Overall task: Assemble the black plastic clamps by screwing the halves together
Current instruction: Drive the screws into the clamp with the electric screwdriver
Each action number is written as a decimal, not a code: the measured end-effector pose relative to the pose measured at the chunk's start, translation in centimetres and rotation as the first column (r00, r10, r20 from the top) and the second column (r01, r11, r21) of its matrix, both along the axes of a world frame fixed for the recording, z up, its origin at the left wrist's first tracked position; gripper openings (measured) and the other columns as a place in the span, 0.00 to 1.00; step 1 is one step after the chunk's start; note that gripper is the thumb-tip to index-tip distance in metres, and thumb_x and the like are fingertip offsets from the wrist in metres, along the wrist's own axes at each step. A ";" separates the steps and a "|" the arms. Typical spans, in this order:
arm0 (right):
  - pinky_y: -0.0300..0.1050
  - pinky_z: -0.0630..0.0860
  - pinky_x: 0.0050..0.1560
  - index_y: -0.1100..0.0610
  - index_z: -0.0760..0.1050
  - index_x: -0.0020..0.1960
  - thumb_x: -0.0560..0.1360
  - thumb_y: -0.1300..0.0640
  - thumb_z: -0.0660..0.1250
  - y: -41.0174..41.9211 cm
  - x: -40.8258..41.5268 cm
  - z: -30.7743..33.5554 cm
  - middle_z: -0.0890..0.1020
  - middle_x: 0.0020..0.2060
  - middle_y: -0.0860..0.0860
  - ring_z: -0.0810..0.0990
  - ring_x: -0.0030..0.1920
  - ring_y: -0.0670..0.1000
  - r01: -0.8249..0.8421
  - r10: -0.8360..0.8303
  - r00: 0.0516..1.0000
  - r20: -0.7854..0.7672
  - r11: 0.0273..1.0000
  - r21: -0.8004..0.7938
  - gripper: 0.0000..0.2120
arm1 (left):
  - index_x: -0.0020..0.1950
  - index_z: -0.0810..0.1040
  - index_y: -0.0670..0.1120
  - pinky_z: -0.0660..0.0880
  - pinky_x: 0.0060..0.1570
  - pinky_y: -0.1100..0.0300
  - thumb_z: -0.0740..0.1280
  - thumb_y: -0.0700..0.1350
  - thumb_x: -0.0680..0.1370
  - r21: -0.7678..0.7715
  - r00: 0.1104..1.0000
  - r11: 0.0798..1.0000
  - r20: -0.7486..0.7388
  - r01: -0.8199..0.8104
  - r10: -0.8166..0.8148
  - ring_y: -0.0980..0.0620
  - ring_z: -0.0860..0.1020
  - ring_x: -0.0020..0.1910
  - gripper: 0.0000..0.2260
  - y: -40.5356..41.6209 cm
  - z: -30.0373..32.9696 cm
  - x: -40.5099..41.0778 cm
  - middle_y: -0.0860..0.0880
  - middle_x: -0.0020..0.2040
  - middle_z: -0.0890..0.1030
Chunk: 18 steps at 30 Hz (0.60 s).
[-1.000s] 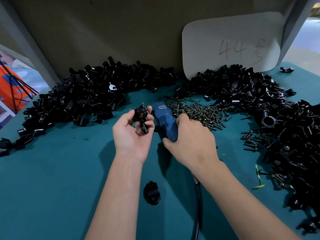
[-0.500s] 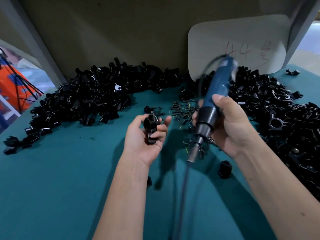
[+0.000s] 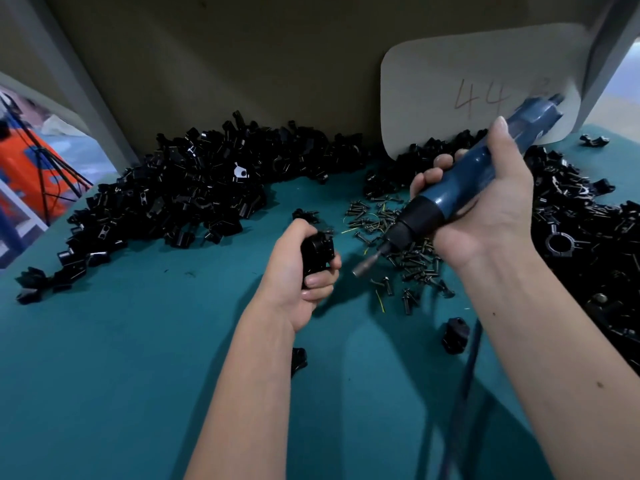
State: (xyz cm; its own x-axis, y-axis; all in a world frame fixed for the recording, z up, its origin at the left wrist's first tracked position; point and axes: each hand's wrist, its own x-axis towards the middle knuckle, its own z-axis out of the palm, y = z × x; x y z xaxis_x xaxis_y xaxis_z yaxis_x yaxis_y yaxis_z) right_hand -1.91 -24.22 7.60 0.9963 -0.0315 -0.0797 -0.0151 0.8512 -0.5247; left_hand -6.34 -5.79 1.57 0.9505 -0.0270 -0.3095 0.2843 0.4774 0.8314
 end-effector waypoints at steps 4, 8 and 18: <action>0.47 0.81 0.42 0.56 0.69 0.51 0.77 0.48 0.74 0.0 0.6 -0.1 0.77 0.34 0.51 0.76 0.31 0.49 0.052 -0.051 0.998 0.032 0.998 -0.037 0.17 | 0.40 0.68 0.44 0.54 0.20 0.66 0.60 0.49 0.74 0.368 0.994 0.929 0.089 0.022 -0.059 0.54 0.58 0.21 0.09 0.2 -0.2 -0.1 0.43 0.31 0.78; 0.43 0.75 0.36 0.54 0.68 0.51 0.77 0.42 0.72 0.1 0.7 -0.1 0.75 0.33 0.49 0.72 0.29 0.48 0.123 -0.116 0.991 0.063 0.985 -0.123 0.19 | 0.39 0.68 0.46 0.54 0.22 0.69 0.60 0.49 0.70 0.537 0.984 0.837 0.070 0.104 -0.167 0.54 0.59 0.19 0.07 0.5 -0.4 -0.1 0.41 0.29 0.77; 0.42 0.70 0.32 0.52 0.64 0.46 0.79 0.41 0.67 0.1 0.4 -0.4 0.71 0.31 0.49 0.68 0.27 0.48 0.157 -0.146 0.987 0.073 0.973 -0.168 0.18 | 0.42 0.67 0.46 0.53 0.24 0.68 0.58 0.47 0.74 0.616 0.959 0.754 -0.005 0.227 -0.285 0.54 0.56 0.23 0.05 0.5 -0.8 -0.2 0.49 0.27 0.66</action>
